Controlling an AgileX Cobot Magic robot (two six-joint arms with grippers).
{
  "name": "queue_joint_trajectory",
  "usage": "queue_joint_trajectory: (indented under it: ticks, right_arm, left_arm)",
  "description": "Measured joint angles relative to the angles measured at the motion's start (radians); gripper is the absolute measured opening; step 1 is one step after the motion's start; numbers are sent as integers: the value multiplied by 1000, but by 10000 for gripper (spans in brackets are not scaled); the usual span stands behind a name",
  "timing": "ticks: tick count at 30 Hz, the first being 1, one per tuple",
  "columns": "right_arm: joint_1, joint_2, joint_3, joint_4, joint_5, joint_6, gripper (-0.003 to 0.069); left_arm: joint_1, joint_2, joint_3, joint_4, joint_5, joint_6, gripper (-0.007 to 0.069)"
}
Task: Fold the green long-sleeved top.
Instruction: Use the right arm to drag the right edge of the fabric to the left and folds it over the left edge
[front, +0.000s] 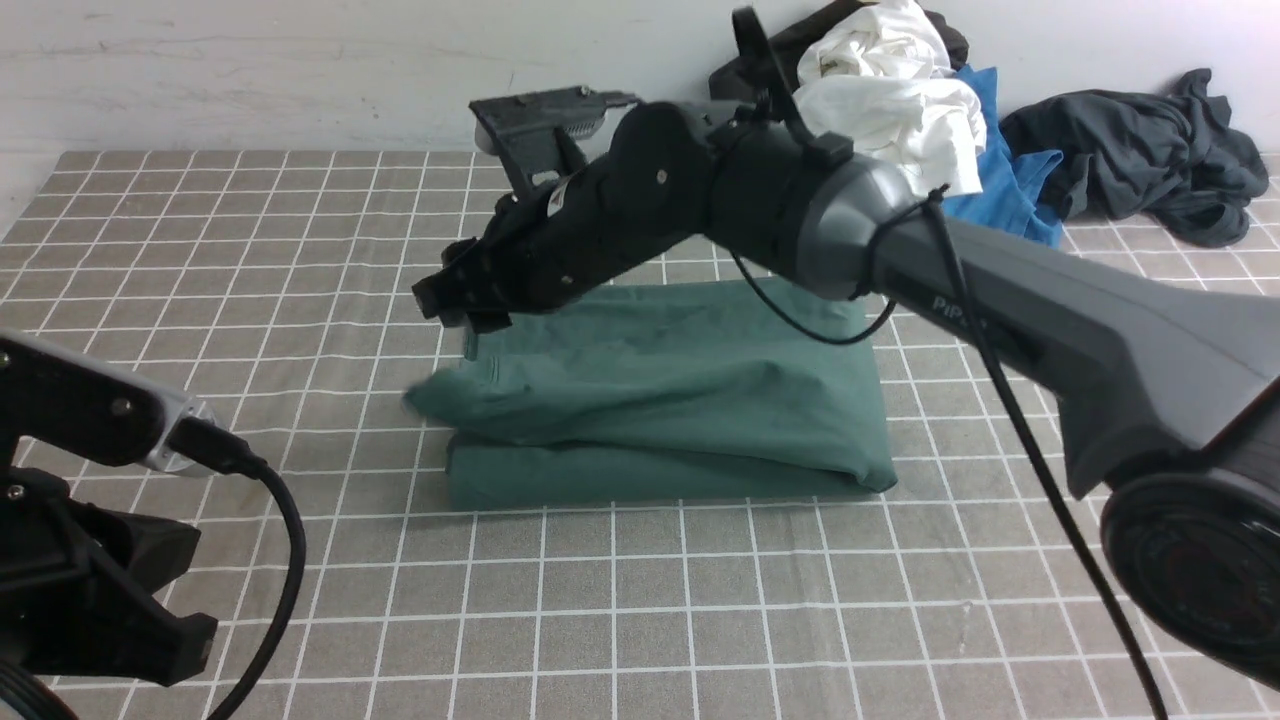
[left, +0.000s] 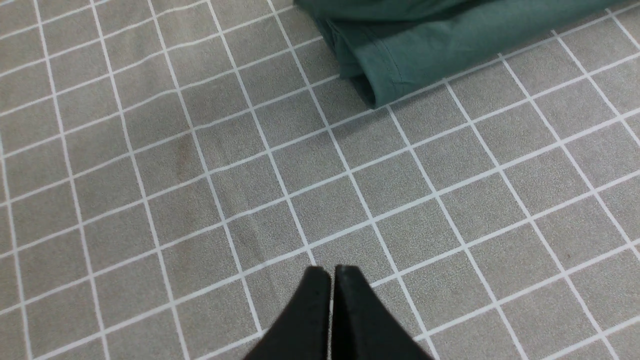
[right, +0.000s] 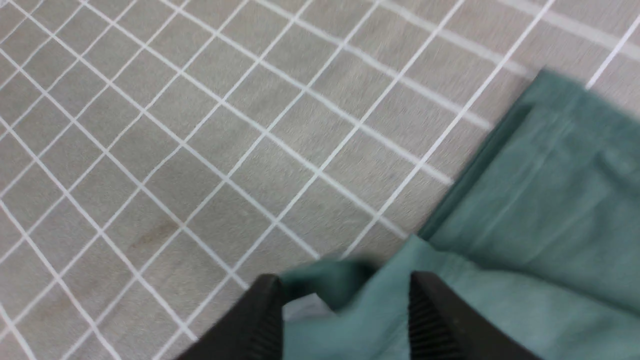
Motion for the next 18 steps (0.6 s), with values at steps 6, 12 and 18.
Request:
queue_joint_trajectory:
  ticks: [6, 12, 18]
  right_arm:
    - [-21, 7, -38, -131, 176, 61, 307]
    - [7, 133, -38, -42, 204, 80, 87]
    - [54, 163, -36, 7, 35, 9, -8]
  left_arm:
    - [0, -100, 1, -40, -12, 7, -7]
    - [0, -266, 36, -45, -76, 48, -7]
    - [0, -364, 102, -45, -94, 51, -7]
